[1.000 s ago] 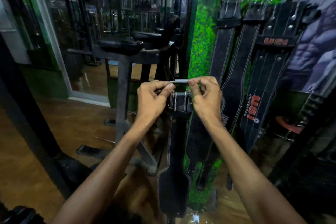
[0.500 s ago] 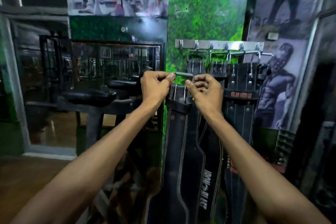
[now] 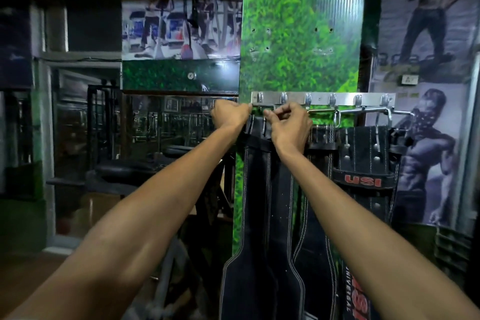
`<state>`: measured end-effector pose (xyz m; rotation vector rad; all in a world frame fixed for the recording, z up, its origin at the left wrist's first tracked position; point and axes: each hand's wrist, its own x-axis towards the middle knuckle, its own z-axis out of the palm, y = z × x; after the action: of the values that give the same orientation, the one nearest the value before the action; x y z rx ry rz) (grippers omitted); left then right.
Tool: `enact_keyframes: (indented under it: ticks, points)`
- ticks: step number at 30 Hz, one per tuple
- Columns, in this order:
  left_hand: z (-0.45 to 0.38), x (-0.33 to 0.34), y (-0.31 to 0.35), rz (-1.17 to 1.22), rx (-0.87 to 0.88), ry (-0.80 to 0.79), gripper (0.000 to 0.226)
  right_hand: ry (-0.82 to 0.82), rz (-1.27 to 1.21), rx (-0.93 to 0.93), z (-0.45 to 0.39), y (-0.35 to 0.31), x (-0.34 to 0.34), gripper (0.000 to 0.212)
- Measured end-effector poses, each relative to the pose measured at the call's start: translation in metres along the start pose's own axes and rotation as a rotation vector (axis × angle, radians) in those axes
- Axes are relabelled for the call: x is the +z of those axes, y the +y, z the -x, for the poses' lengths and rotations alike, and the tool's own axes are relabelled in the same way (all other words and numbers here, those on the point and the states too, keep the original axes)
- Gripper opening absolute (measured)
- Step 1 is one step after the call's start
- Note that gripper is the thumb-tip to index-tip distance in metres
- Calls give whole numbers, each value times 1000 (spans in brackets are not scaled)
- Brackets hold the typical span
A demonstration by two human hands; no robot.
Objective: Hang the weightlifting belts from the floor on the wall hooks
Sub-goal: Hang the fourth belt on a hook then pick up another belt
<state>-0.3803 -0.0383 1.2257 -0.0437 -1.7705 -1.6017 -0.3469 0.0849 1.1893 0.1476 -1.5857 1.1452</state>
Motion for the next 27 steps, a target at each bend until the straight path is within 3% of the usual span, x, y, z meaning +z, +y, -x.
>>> enact_keyframes:
  ticks: [3, 12, 15, 18, 19, 22, 27]
  points:
    - [1, 2, -15, 65, -85, -60, 33, 5, 61, -43, 18, 9, -2, 28]
    - [50, -12, -65, 246, -127, -325, 23, -19, -207, -81, 99, 45, -32, 30]
    - [80, -22, -99, 135, -163, -436, 28, -155, -120, 22, 134, 64, -42, 40]
    - [102, -31, -126, 149, -101, -478, 32, -317, 84, 116, 162, 77, -46, 20]
    - [106, -34, -127, 160, -82, -462, 34, -327, 112, 127, 165, 76, -48, 25]
    - [122, -43, -120, 222, -61, -461, 32, -327, 90, 174, 161, 70, -55, 41]
    - [174, -68, -152, 196, -150, -527, 20, -568, 14, 386, 206, 74, -89, 28]
